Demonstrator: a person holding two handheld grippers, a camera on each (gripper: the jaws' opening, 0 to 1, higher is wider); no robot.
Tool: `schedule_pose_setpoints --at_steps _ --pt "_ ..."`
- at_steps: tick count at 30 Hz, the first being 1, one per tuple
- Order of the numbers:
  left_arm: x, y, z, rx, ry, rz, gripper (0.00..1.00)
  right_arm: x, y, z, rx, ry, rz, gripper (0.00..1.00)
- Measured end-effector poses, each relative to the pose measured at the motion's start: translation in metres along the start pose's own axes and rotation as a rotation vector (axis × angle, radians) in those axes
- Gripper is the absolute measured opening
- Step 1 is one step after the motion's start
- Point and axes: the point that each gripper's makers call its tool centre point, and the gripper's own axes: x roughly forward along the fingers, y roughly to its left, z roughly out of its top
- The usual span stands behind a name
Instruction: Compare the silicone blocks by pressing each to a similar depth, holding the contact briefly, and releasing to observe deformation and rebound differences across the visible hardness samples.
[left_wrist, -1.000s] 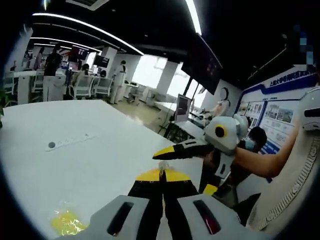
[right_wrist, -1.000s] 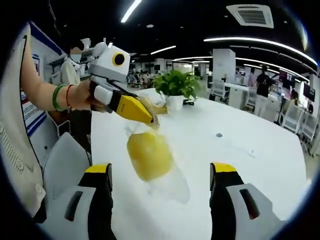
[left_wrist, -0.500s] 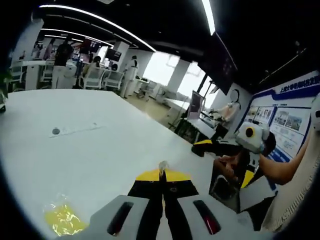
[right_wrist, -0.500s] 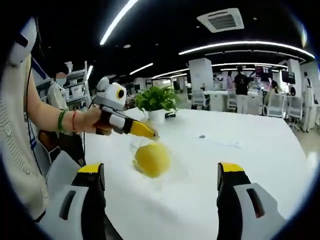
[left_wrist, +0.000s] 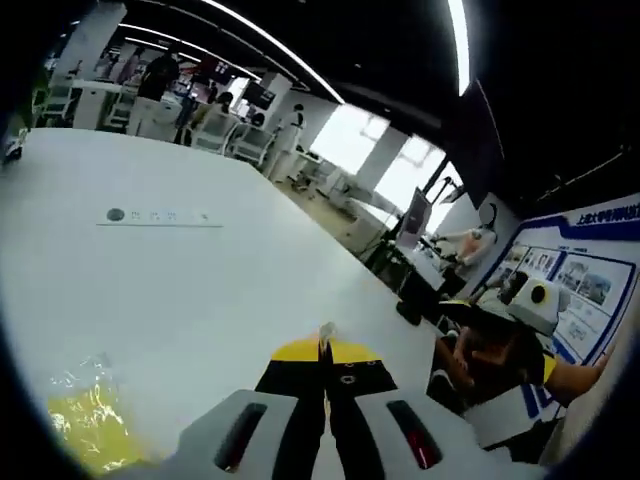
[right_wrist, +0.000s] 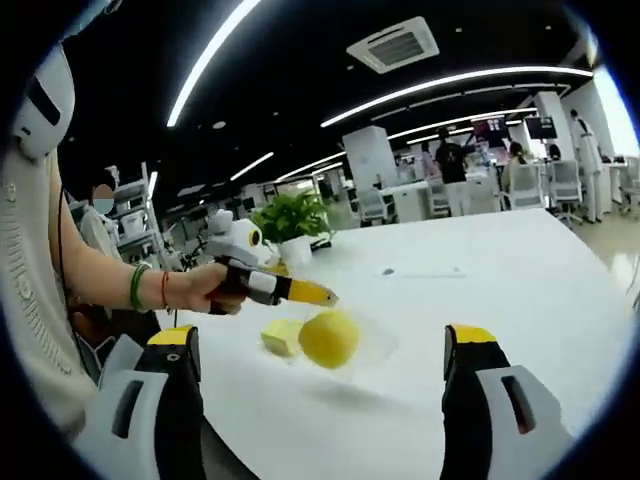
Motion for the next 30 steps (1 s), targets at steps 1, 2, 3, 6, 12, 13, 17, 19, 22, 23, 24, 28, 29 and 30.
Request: schedule_pose_setpoints --at_steps 1,2,3,6,12,13,17,19,22,23,24,28,29,30 --pt "0.002 0.003 0.000 -0.008 -0.001 0.006 0.00 -0.001 -0.001 -0.001 0.005 -0.001 -0.005 0.94" --pt "0.006 0.007 0.000 -0.056 -0.013 0.013 0.00 -0.002 -0.002 -0.002 0.016 0.002 -0.009 0.94" --pt "0.007 0.011 0.001 -0.055 -0.013 0.019 0.00 -0.003 -0.003 -0.004 0.022 0.004 -0.012 0.94" --pt "0.011 0.024 0.001 -0.020 -0.013 0.060 0.00 -0.004 -0.008 -0.012 0.021 0.031 -0.032 0.96" --pt "0.016 0.046 0.000 -0.048 -0.030 0.104 0.00 -0.006 -0.015 -0.021 0.032 0.056 -0.049 0.94" --pt "0.016 0.048 0.000 -0.051 -0.031 0.108 0.00 -0.006 -0.016 -0.022 0.034 0.061 -0.052 0.94" --pt "0.017 0.062 0.000 -0.083 -0.049 0.130 0.00 -0.005 -0.017 -0.025 0.037 0.070 -0.060 0.94" --pt "0.018 0.076 -0.002 -0.105 -0.060 0.183 0.00 -0.004 -0.018 -0.029 0.047 0.086 -0.060 0.93" --pt "0.020 0.090 -0.006 -0.143 -0.073 0.219 0.00 -0.003 -0.017 -0.032 0.038 0.103 -0.057 0.93" --pt "0.021 0.093 -0.006 -0.152 -0.074 0.224 0.00 -0.003 -0.018 -0.032 0.037 0.104 -0.056 0.93" --pt "0.023 0.095 -0.007 -0.149 -0.078 0.226 0.00 -0.002 -0.018 -0.033 0.036 0.107 -0.056 0.93" --pt "0.028 0.107 -0.011 -0.142 -0.065 0.252 0.00 -0.003 -0.020 -0.036 0.043 0.115 -0.059 0.93" --pt "0.030 0.111 -0.013 -0.146 -0.060 0.257 0.00 -0.003 -0.021 -0.038 0.046 0.120 -0.060 0.93" --pt "0.031 0.114 -0.014 -0.146 -0.058 0.262 0.00 -0.003 -0.021 -0.039 0.046 0.122 -0.061 0.93"
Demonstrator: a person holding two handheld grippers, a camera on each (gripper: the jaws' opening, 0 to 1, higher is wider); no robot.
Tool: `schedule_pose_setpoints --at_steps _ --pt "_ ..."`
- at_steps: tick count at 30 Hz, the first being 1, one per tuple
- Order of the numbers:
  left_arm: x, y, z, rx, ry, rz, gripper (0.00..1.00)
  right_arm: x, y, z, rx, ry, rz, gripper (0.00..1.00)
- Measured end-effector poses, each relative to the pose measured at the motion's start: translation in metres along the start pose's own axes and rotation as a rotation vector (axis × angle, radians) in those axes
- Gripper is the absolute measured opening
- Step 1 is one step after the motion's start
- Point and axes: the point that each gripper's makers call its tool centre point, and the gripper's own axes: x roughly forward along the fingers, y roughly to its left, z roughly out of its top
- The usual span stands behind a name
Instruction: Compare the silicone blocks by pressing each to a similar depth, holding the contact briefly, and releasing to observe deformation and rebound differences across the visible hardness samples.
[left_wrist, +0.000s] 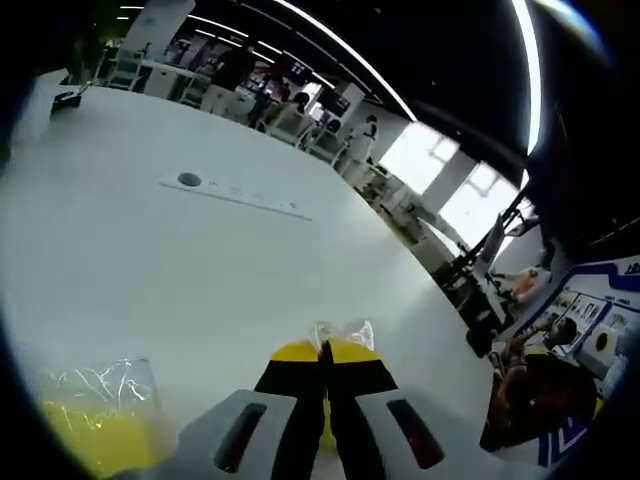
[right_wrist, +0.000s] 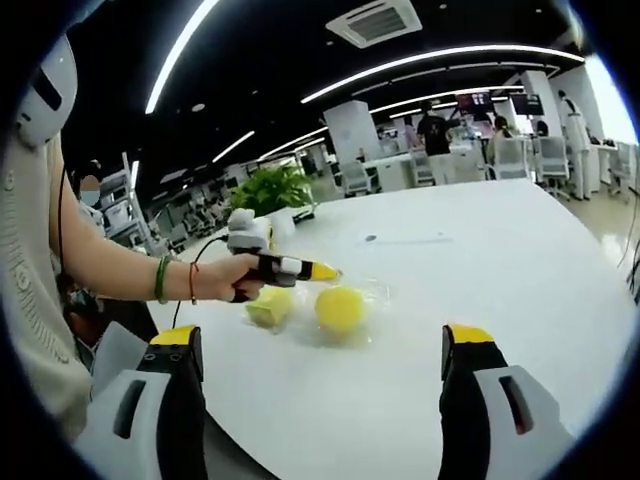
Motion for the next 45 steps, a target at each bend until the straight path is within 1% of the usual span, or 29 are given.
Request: schedule_pose_setpoints --at_steps 4,9,13,16,18,20,24,28,30,33,34,35,36,37,40,42,43,45 --pt "0.007 0.009 -0.001 0.021 0.017 0.019 0.00 -0.001 -0.003 -0.003 -0.003 0.006 -0.013 0.91" --pt "0.015 0.019 -0.004 0.051 0.035 0.026 0.00 -0.003 -0.008 -0.007 0.009 0.014 -0.025 0.91" --pt "0.020 0.031 -0.009 0.085 0.054 0.072 0.00 -0.003 -0.010 -0.009 0.014 0.017 -0.032 0.91" --pt "0.024 0.041 -0.014 0.082 0.071 0.112 0.00 -0.001 -0.009 -0.010 0.019 0.019 -0.030 0.90" --pt "0.026 0.045 -0.017 0.103 0.075 0.134 0.00 0.001 -0.007 -0.012 0.018 0.025 -0.028 0.89" --pt "0.027 0.046 -0.016 0.101 0.071 0.133 0.00 0.001 -0.007 -0.014 0.020 0.032 -0.028 0.88" --pt "0.028 0.047 -0.015 0.135 0.075 0.144 0.02 0.001 -0.006 -0.014 0.024 0.033 -0.027 0.87" --pt "0.026 0.050 -0.013 0.141 0.069 0.169 0.07 0.001 -0.006 -0.011 0.023 0.026 -0.024 0.86" --pt "0.024 0.052 -0.011 0.169 0.066 0.196 0.12 0.001 -0.006 -0.010 0.020 0.026 -0.023 0.86" --pt "0.021 0.051 -0.010 0.171 0.074 0.202 0.16 0.001 -0.004 -0.007 0.018 0.020 -0.018 0.86" --pt "0.020 0.051 -0.010 0.183 0.078 0.207 0.17 0.001 -0.004 -0.007 0.018 0.019 -0.018 0.86" --pt "0.016 0.053 -0.008 0.249 0.084 0.223 0.18 0.001 -0.004 -0.007 0.015 0.018 -0.017 0.86" --pt "0.015 0.052 -0.007 0.270 0.086 0.229 0.20 0.002 -0.003 -0.007 0.009 0.018 -0.017 0.86" --pt "0.012 0.050 -0.005 0.286 0.085 0.230 0.22 0.002 -0.003 -0.007 0.005 0.018 -0.017 0.86" --pt "0.004 0.043 0.001 0.284 0.076 0.221 0.27 0.003 0.000 -0.005 -0.003 0.000 -0.006 0.85" --pt "-0.007 0.037 0.010 0.327 0.053 0.224 0.30 0.005 0.003 -0.003 -0.008 -0.009 -0.001 0.86" --pt "-0.009 0.036 0.012 0.335 0.050 0.225 0.31 0.007 0.005 -0.003 -0.012 -0.006 0.002 0.87" --pt "-0.020 0.029 0.019 0.362 0.029 0.226 0.35 0.009 0.007 -0.004 -0.012 0.001 0.009 0.88"
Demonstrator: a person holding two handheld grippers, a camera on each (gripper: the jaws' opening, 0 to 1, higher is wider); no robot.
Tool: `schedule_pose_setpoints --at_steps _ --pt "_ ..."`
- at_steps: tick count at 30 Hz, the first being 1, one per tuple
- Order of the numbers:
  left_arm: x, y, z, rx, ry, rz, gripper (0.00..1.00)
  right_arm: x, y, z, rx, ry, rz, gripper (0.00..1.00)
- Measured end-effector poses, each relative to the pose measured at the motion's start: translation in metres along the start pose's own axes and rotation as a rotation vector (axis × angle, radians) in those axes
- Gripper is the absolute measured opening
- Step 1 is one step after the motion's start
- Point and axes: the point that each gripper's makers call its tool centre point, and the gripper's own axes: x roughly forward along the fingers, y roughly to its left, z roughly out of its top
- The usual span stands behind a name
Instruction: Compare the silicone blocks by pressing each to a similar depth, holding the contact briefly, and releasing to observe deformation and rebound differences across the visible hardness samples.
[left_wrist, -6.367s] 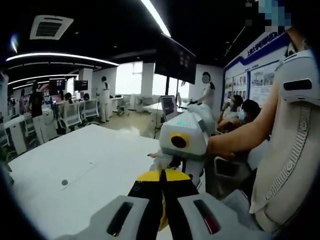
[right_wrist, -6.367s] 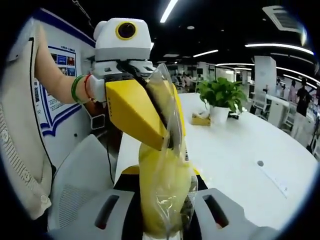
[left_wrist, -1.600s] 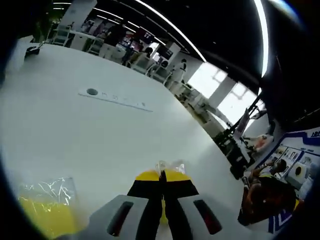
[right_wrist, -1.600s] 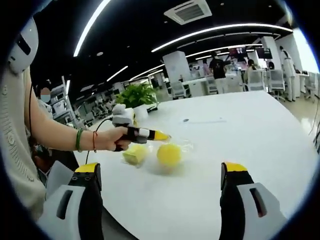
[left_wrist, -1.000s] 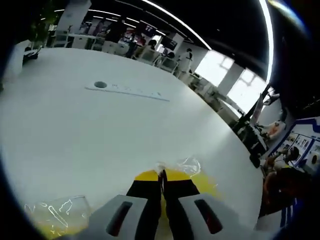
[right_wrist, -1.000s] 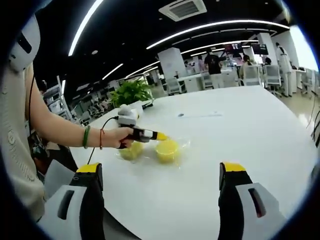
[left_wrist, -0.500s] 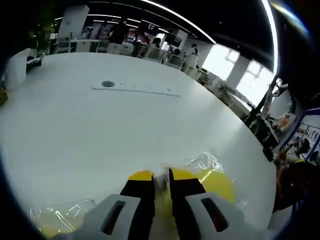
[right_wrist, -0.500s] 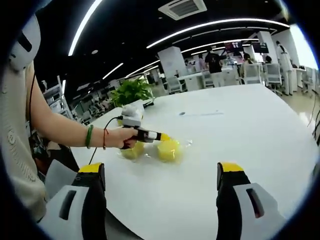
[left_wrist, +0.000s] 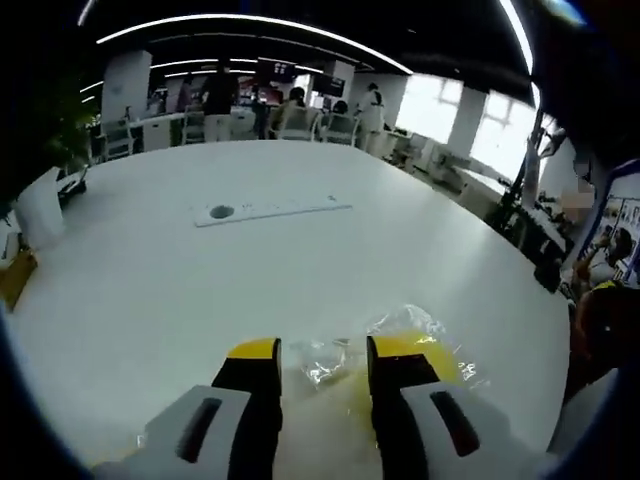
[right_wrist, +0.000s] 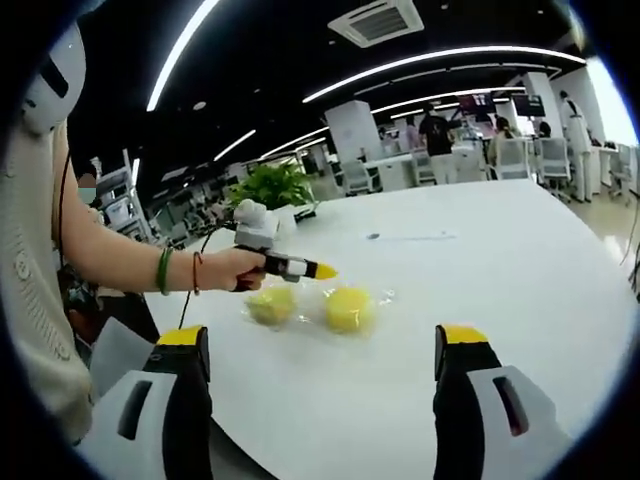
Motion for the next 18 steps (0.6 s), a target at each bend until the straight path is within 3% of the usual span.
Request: schedule_pose_setpoints --at_steps 6,10,13,18 --pt "-0.042 -0.007 0.020 0.066 -0.064 -0.009 0.45 0.005 0.014 0.010 -0.021 -0.024 0.042 0.89" --pt "-0.068 -0.016 0.032 0.007 -0.123 -0.047 0.54 0.007 0.020 0.016 -0.031 -0.035 0.061 0.89" --pt "-0.088 -0.018 0.037 0.015 -0.152 -0.046 0.55 0.007 0.028 0.021 -0.041 -0.048 0.083 0.89" --pt "-0.124 -0.027 0.054 -0.009 -0.279 -0.103 0.66 0.008 0.045 0.034 -0.047 -0.110 0.138 0.88"
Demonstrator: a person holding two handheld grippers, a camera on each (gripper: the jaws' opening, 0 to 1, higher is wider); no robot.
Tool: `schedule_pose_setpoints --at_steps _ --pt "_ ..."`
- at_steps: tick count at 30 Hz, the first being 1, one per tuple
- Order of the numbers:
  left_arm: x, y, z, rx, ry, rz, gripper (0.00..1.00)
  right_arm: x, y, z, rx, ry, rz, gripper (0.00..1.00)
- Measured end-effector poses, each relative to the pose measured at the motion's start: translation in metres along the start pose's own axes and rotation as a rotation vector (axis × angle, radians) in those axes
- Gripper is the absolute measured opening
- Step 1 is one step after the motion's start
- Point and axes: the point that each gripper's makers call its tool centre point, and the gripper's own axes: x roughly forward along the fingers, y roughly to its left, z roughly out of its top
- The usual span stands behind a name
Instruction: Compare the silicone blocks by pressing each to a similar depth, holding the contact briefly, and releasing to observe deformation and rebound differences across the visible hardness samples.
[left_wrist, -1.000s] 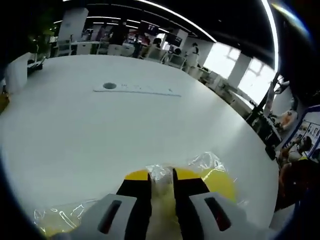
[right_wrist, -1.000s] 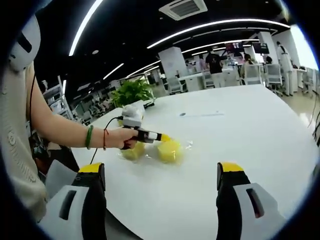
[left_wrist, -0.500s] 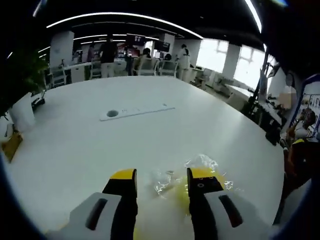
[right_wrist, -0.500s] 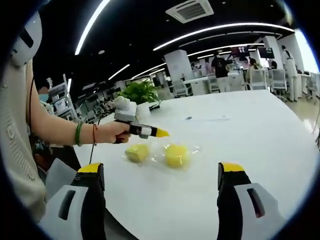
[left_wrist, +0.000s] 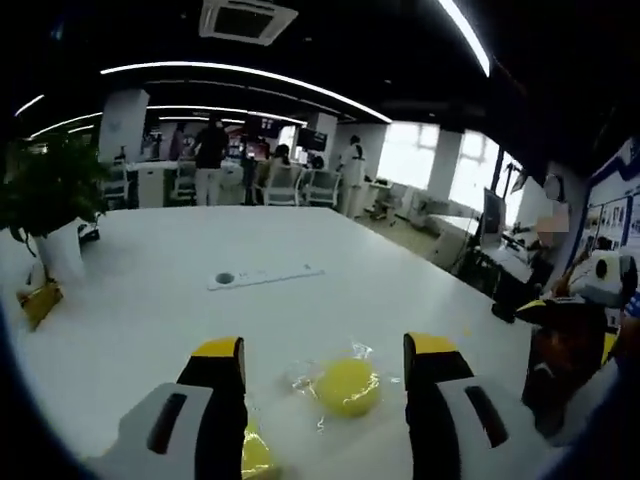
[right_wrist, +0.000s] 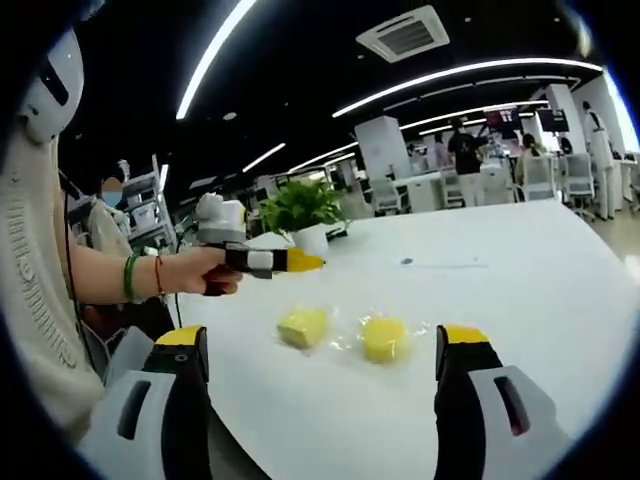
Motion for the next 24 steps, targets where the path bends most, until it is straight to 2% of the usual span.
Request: schedule_pose_setpoints --at_steps 2,5,7,11,13,16,20,24 --pt "-0.017 -0.002 0.010 0.007 -0.055 -0.006 0.68 0.002 0.005 0.004 -0.006 -0.018 0.015 0.89" --pt "-0.043 -0.004 0.014 0.037 -0.077 -0.005 0.71 0.004 0.011 0.006 -0.002 -0.023 0.035 0.89" --pt "-0.064 0.002 0.018 0.079 -0.124 0.029 0.74 0.007 0.017 0.005 -0.005 -0.020 0.052 0.89" --pt "-0.098 0.011 0.015 0.012 -0.173 0.074 0.77 0.010 0.025 0.002 0.000 -0.023 0.068 0.91" --pt "-0.117 0.014 0.009 0.002 -0.178 0.095 0.77 0.011 0.029 0.001 0.003 -0.026 0.072 0.92" --pt "-0.144 0.022 -0.003 0.029 -0.168 0.151 0.80 0.012 0.033 -0.004 0.012 -0.019 0.079 0.96" --pt "-0.166 0.025 -0.014 0.006 -0.154 0.170 0.83 0.012 0.032 -0.010 0.012 0.004 0.071 0.96" --pt "-0.184 0.021 -0.025 0.054 -0.103 0.174 0.85 0.009 0.030 -0.012 0.000 0.006 0.042 0.96"
